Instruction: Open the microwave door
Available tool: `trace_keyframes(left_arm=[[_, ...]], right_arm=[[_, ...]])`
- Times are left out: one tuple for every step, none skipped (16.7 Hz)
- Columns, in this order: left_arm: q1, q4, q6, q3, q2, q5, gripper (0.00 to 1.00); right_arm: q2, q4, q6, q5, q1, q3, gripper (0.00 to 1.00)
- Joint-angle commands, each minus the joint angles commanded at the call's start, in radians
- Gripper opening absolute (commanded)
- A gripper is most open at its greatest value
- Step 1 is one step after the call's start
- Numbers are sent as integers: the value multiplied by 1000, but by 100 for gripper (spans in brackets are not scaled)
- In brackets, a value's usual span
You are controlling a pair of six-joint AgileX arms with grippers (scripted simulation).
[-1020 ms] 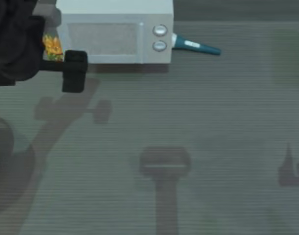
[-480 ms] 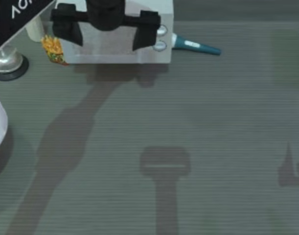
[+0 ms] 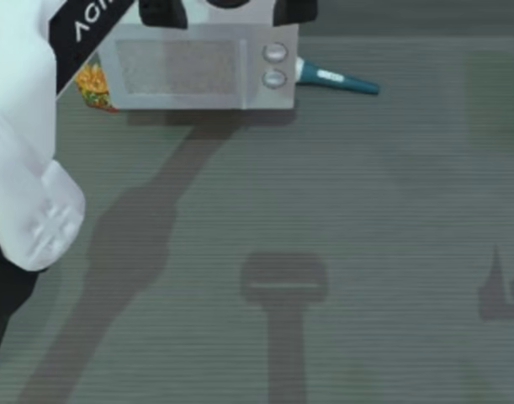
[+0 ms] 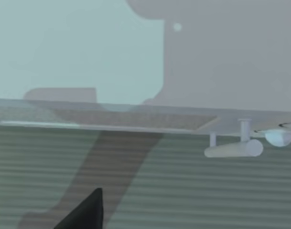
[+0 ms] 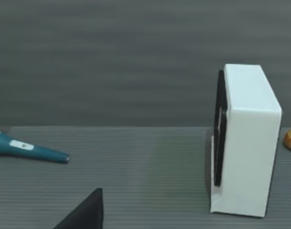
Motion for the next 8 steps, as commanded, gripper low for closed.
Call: trace_keyframes(left_arm=[[0, 0, -1, 3, 1, 0, 100], [0, 0, -1, 3, 1, 0, 100], [0, 0, -1, 3, 1, 0, 100], [0, 0, -1, 3, 1, 0, 100], [5, 1, 0, 1, -3, 1, 100], [5, 4, 1, -2, -2, 1, 100], [7, 18, 5, -12, 3, 3, 100], [11, 42, 10, -26, 12, 5, 100]], right_arm=[[0, 0, 0, 0, 0, 0, 100], [0, 0, 0, 0, 0, 0, 100], [0, 0, 0, 0, 0, 0, 100], [0, 0, 0, 0, 0, 0, 100], [0, 0, 0, 0, 0, 0, 100], [0, 0, 0, 0, 0, 0, 100], [0, 0, 0, 0, 0, 0, 100], [0, 0, 0, 0, 0, 0, 100]])
